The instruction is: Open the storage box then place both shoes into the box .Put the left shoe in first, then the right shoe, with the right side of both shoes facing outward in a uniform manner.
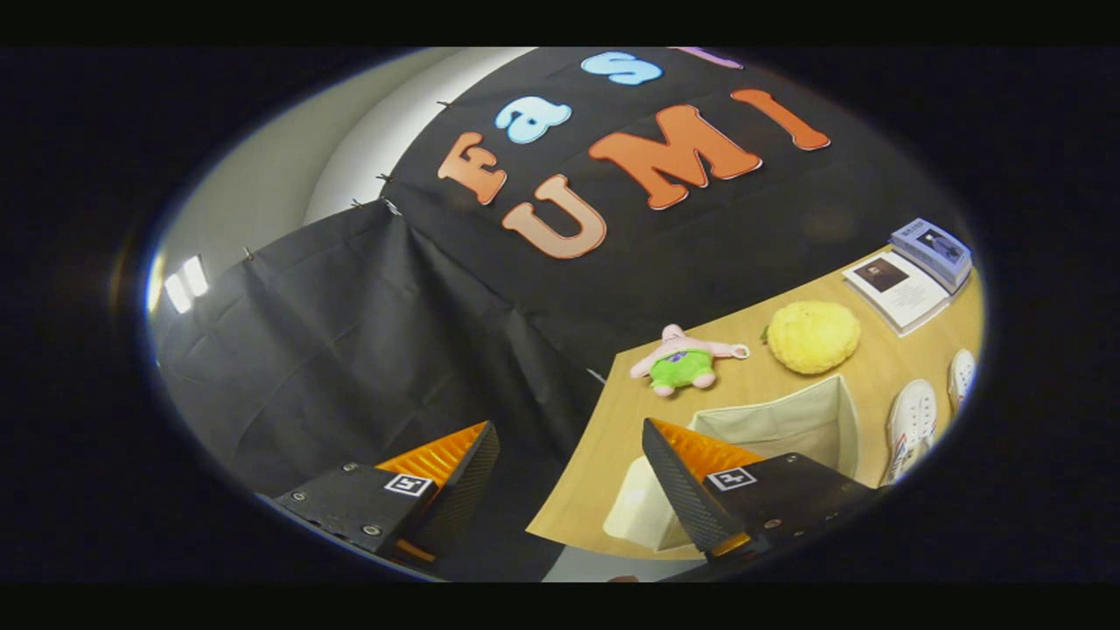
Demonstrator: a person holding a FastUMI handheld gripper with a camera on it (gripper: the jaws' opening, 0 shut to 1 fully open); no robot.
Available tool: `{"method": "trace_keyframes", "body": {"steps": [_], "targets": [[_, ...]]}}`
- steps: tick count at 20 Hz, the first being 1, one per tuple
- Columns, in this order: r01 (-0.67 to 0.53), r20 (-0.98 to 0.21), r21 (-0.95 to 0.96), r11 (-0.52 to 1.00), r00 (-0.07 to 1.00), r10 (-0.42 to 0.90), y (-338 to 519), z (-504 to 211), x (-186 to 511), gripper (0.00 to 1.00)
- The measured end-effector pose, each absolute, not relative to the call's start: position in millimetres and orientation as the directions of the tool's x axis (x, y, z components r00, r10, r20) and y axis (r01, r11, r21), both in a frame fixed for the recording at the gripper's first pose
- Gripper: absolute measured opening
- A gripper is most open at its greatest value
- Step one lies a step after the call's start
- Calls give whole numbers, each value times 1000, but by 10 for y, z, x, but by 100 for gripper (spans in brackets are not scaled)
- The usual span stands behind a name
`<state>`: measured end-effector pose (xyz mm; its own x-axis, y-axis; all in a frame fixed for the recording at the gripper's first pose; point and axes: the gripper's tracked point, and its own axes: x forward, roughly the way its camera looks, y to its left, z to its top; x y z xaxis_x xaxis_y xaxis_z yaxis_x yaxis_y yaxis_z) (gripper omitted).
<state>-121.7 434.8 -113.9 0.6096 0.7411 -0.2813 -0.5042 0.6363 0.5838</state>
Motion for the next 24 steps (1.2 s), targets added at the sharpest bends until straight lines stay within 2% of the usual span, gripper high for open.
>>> {"method": "trace_keyframes", "body": {"steps": [6, 13, 19, 24], "targets": [[-430, -330, 470, 771, 725, 605, 3645, -1337, -889, 98], [-251, -382, 211, 945, 868, 316, 2447, -1742, -447, 98], [-152, -427, 130, 980, 883, 194, 1750, -2136, -413, 98], [-112, -508, 108, 988, 848, 152, 1376, -2708, -454, 99]]}}
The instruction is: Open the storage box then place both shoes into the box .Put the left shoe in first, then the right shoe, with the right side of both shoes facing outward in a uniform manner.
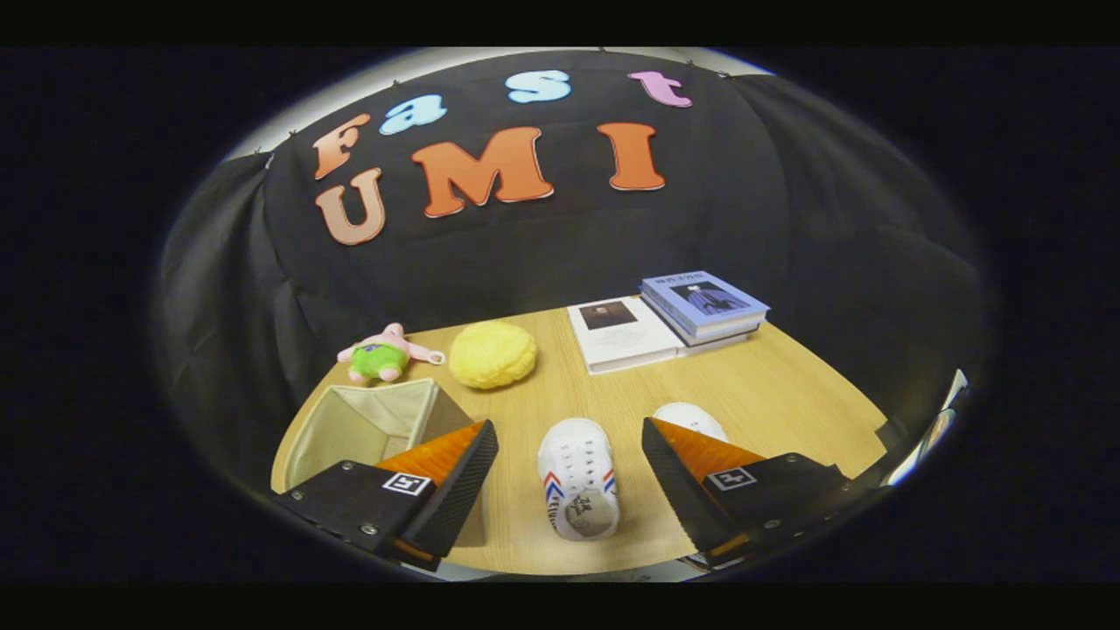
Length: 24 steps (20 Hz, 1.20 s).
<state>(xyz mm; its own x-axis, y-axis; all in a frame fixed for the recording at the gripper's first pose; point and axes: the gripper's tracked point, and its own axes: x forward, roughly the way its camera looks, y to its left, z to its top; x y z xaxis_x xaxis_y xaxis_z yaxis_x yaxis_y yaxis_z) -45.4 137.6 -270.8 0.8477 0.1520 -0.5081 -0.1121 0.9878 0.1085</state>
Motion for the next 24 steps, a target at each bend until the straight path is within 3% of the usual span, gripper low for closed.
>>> {"method": "trace_keyframes", "body": {"steps": [4, 11, 16, 18, 19, 23, 24], "targets": [[-107, -589, 82, 991, 796, 135, 1214, -3219, -496, 95], [-121, -705, 81, 989, 694, 143, 1195, -3961, -502, 71], [-126, -751, 118, 985, 637, 172, 1307, -4267, -416, 67], [-124, -763, 160, 979, 614, 203, 1402, -4340, -392, 53], [-118, -764, 185, 976, 608, 218, 1437, -4347, -390, 39], [-78, -751, 264, 961, 609, 256, 1423, -4305, -382, 5], [-55, -752, 284, 957, 607, 257, 1424, -4285, -395, 3]]}}
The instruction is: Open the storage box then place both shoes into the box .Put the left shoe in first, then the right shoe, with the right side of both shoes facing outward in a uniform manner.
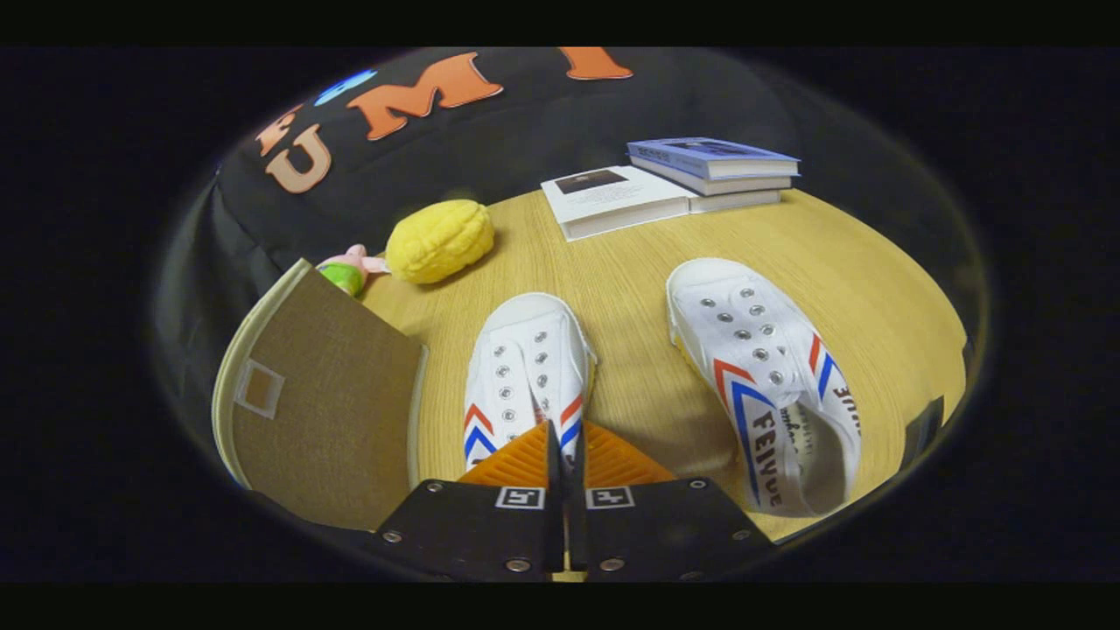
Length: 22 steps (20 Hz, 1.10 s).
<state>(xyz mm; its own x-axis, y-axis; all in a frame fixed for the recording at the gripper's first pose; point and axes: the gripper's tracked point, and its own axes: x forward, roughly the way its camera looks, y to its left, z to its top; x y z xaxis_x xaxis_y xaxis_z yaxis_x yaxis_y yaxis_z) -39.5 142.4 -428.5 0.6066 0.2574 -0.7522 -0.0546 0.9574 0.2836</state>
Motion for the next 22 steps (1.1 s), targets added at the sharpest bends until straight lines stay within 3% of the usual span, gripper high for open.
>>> {"method": "trace_keyframes", "body": {"steps": [9, 22], "targets": [[11, -706, 251, 968, 686, 175, 1509, -3586, -336, 0], [-108, -486, 328, 938, 833, 266, 2476, -2047, -327, 0]]}}
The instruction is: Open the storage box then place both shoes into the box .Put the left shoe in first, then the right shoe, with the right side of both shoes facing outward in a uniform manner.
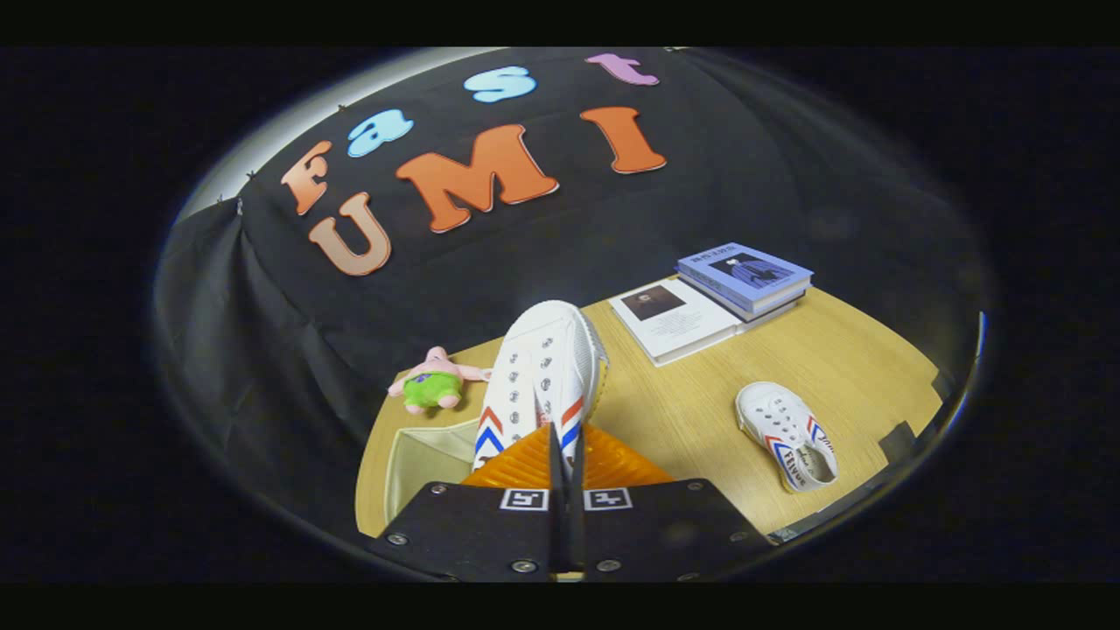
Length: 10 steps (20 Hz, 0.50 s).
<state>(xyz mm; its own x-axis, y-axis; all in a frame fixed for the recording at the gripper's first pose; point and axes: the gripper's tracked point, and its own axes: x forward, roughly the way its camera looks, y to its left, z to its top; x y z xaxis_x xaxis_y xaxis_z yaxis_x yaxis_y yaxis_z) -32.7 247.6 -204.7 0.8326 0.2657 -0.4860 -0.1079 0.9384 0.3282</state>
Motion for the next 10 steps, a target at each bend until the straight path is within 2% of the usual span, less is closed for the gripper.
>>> {"method": "trace_keyframes", "body": {"steps": [10], "targets": [[-242, -530, 353, 904, 745, 406, 3568, -2290, -742, 0]]}}
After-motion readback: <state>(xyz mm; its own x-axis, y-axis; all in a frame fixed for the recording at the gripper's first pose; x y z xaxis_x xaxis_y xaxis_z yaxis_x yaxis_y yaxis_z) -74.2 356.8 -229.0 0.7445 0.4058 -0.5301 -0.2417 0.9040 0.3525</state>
